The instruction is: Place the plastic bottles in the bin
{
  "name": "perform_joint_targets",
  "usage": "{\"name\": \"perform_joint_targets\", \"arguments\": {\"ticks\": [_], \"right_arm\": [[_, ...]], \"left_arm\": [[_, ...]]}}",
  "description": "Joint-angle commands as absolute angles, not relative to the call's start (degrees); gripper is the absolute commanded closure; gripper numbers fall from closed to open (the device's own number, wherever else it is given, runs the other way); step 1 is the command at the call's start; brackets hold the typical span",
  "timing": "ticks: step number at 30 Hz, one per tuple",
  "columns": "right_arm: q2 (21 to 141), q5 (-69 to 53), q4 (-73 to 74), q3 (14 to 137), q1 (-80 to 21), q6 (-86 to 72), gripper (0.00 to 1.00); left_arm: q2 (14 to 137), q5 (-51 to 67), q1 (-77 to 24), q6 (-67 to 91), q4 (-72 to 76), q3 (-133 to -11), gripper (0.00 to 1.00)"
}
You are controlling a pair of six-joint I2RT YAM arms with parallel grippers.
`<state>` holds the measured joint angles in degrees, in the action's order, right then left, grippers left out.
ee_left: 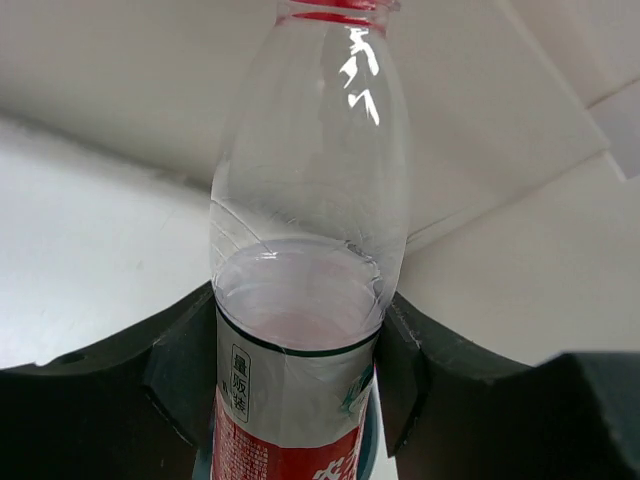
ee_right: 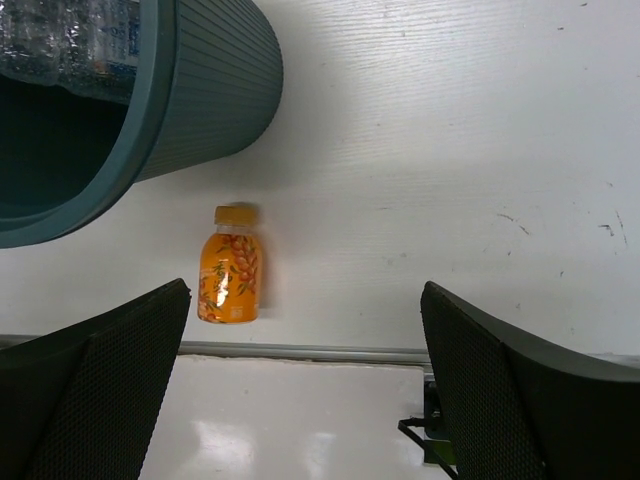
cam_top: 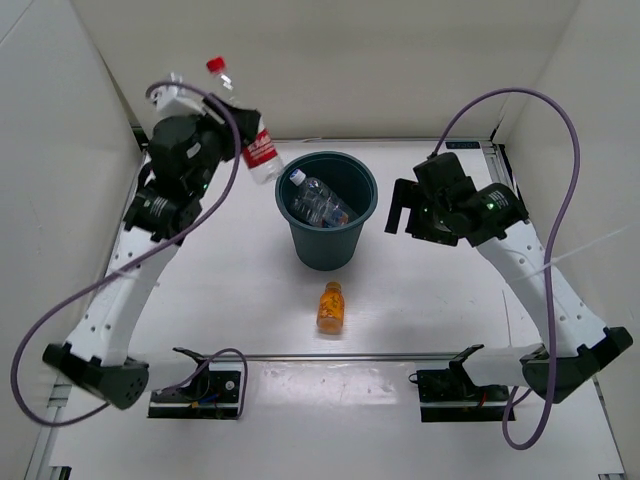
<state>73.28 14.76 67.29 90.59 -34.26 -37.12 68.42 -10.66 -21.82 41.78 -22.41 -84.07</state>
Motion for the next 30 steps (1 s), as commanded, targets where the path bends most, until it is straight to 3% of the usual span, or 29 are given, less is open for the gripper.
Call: {"name": "perform_joint_targets", "arguments": {"ticks": [1,10,13,14,18,19,25,30], "right_arm": [[73.74,14.50,65.13,90.26,-34.37,-37.62,0.00],[70.33,15.82,65.65,86.93,-33.76,-38.14,0.00],[68.31,16.34,66.18,84.39,-33.75,-38.67,0.00],[68.29,16.35,66.70,83.85,-33.23,-39.19,0.00],[66.19,16.35,66.71,81.91,-32.61,-39.81,0.00],[66.18,16.35,66.71,81.30,-32.61,-40.42,0.00],[66.18,14.69,66.19,79.99,-32.61,-40.96,0.00],[65.22,2.77,56.81,71.39,-33.13,-40.88,0.00]], "left_arm": [[78.55,-15.20,-26.35,35.08,-24.43,-91.65,0.53],[93.24,-20.91,-34.35,35.78,-24.43,-98.26,0.47],[96.14,-25.04,-37.79,32.71,-24.43,-99.76,0.41],[96.76,-25.83,-38.92,31.74,-24.43,-100.45,0.37],[97.82,-29.77,-40.60,30.23,-24.43,-100.46,0.03],[96.26,-30.93,-40.61,30.23,-24.43,-99.59,0.00],[91.15,-37.95,-41.22,28.92,-24.43,-102.38,0.00],[80.53,-47.54,-41.22,26.46,-24.43,-97.06,0.00]]}}
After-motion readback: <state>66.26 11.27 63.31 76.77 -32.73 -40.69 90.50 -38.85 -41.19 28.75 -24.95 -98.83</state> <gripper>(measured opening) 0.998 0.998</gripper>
